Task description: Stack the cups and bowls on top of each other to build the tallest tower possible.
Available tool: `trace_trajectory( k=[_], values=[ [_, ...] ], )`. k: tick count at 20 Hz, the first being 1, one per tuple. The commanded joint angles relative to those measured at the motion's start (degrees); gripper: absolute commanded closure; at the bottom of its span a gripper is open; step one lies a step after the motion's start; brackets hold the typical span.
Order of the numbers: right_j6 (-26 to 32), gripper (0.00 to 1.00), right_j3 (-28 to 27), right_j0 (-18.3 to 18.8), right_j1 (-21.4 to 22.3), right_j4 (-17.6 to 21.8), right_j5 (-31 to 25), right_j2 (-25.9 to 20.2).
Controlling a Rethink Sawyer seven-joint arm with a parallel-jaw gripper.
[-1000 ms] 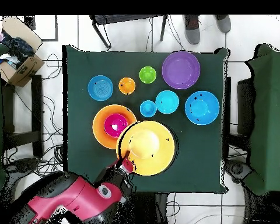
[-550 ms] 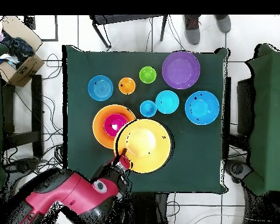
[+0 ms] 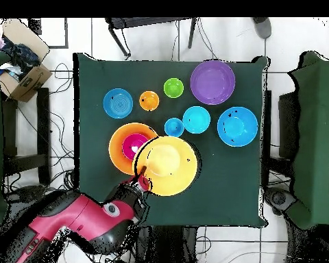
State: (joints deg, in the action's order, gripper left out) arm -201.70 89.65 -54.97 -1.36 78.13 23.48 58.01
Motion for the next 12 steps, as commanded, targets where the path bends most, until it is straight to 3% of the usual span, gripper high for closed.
trace_trajectory(
  k=[1, 3, 5, 7, 11, 12],
  values=[
    [-19.3, 1.00, -7.2, 0.9, -1.6, -0.7, -7.3, -12.8],
    [-20.1, 1.00, -7.6, 1.0, -1.3, 0.0, -7.0, -13.4],
    [-25.5, 1.00, -8.7, 0.0, -3.1, 2.9, -5.2, -12.8],
    [-24.3, 1.00, -8.8, 0.3, -2.7, 2.0, -7.2, -13.4],
    [-28.0, 1.00, -10.9, -1.0, -4.7, 2.7, -7.0, -12.2],
    [-31.3, 1.00, -11.9, -1.9, -6.4, 3.9, -5.8, -10.9]
  ],
)
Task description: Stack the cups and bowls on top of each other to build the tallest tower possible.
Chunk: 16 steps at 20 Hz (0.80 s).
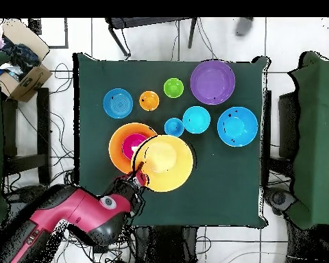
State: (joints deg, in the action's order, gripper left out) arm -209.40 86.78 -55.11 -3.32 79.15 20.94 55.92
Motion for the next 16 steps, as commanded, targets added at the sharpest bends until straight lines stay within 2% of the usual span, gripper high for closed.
trace_trajectory(
  k=[1, 3, 7, 10, 11, 12, 16],
  values=[
    [-26.1, 1.00, -10.0, -2.6, -5.9, 3.8, -2.2, -7.7],
    [-25.2, 1.00, -10.4, -2.6, -5.8, 3.0, -2.2, -7.6],
    [-29.5, 1.00, -10.9, -3.2, -6.6, 3.0, -0.7, -6.9],
    [-29.5, 1.00, -10.5, -3.4, -5.7, 2.0, -0.7, -7.3],
    [-25.5, 1.00, -9.7, -3.1, -4.4, 0.5, -1.5, -8.0],
    [-19.1, 1.00, -8.7, -2.2, -2.2, -2.1, -2.8, -9.2],
    [-18.7, 1.00, -7.6, -1.7, -1.7, -3.0, -3.1, -9.6]
  ],
)
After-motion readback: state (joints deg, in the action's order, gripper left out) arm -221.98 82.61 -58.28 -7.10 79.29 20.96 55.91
